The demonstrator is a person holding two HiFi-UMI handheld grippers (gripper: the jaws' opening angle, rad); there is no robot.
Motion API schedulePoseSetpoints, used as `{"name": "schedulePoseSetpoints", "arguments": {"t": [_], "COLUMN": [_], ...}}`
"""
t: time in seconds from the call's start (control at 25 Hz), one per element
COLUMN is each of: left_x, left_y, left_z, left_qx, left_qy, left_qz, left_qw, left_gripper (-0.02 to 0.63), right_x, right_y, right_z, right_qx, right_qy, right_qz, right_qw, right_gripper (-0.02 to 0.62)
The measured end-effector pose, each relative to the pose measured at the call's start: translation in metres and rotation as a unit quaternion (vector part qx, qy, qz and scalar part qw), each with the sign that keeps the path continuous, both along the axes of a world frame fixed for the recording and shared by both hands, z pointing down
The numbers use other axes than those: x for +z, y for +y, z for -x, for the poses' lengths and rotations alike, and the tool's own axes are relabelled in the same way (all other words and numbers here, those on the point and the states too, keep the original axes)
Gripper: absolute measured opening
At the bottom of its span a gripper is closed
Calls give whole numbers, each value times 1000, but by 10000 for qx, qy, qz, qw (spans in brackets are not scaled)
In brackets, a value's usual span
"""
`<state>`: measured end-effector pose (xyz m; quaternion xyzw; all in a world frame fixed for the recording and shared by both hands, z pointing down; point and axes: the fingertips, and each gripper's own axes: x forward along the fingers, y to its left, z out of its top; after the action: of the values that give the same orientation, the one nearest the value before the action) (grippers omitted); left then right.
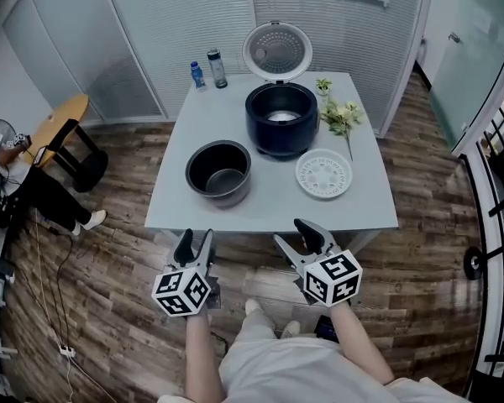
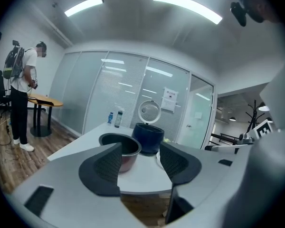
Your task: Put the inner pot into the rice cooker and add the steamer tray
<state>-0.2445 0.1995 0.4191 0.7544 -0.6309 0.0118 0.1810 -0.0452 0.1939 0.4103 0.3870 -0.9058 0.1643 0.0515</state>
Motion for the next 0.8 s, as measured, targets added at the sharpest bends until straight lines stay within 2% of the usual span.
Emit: {"name": "schedulePoseSetpoints", "arguments": {"t": [0.2,0.4,0.56,0.8], "left_x": [9,25,39,53], "left_y": [7,-9,-38,-101], "left_z": [5,19,32,63], "left_qx": [-143,-256,-406,-516], "left_qy": [40,49,121,207], "left_qz": [32,185,269,412], "left_qw": [9999,9995,9987,9976], "left_gripper": [236,236,236,236], "right_x": [9,22,35,48], "right_y": [-2,-22,-48,-117], "right_z": [-9,-1,7,36], "right_qx": [46,24,-93,-122], "right_qy": [6,86,212,331], "right_qz": [121,236,310,444], "right_qw": [9999,9997,9993,9984], "right_gripper": [238,238,238,238]}}
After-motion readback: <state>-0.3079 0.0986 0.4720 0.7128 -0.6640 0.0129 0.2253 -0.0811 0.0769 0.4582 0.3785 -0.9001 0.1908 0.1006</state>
